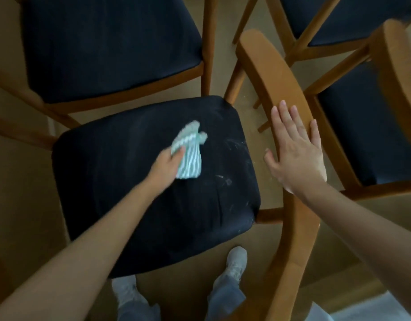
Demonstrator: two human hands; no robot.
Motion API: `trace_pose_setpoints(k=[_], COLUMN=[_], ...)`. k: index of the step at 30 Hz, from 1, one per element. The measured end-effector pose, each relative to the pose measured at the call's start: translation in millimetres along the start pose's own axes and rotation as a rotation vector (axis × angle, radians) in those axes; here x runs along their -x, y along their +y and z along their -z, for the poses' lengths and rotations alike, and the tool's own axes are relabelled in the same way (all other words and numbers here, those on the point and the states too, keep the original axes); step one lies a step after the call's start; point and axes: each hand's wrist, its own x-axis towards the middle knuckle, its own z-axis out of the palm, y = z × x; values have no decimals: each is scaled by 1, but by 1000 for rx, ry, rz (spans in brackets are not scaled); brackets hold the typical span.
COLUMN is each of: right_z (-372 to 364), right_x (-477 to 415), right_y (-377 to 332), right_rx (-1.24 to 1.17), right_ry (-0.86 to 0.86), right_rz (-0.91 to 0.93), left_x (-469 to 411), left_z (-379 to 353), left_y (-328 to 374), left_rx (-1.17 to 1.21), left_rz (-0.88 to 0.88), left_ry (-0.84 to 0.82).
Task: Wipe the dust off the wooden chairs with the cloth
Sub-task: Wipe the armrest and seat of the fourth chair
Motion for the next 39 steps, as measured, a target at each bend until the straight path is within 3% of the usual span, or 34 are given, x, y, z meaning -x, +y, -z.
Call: trace_pose_setpoints(k=[6, 12, 18, 24, 28, 32, 35, 39], right_z=[-5, -12, -12, -9, -3, -1, 0, 0], right_x=[-1, -3, -3, -2, -1, 0, 1, 2], right_y=[2, 4, 4, 1, -1, -3, -3, -2], right_rx=[-36, -37, -47, -52, -43, -24, -17, -20], right_ry=[30, 76, 77, 55, 32, 14, 3, 21], right_rz=[0, 4, 4, 0, -7, -16, -23, -19], left_x=[-156, -178, -133, -21, 48, 100, 134, 152], left_z=[-16, -71, -71, -84, -92, -93, -82, -59], left_y=[61, 16, -12, -81, -106, -129, -157, -168], left_rx=[-460, -1001, -883, -742, -730, -867, -940, -912], left_rz=[-314, -353, -484, -578, -546, -558, -457, -347], left_ry=[187, 17, -64, -211, -330, -532, -820, -784])
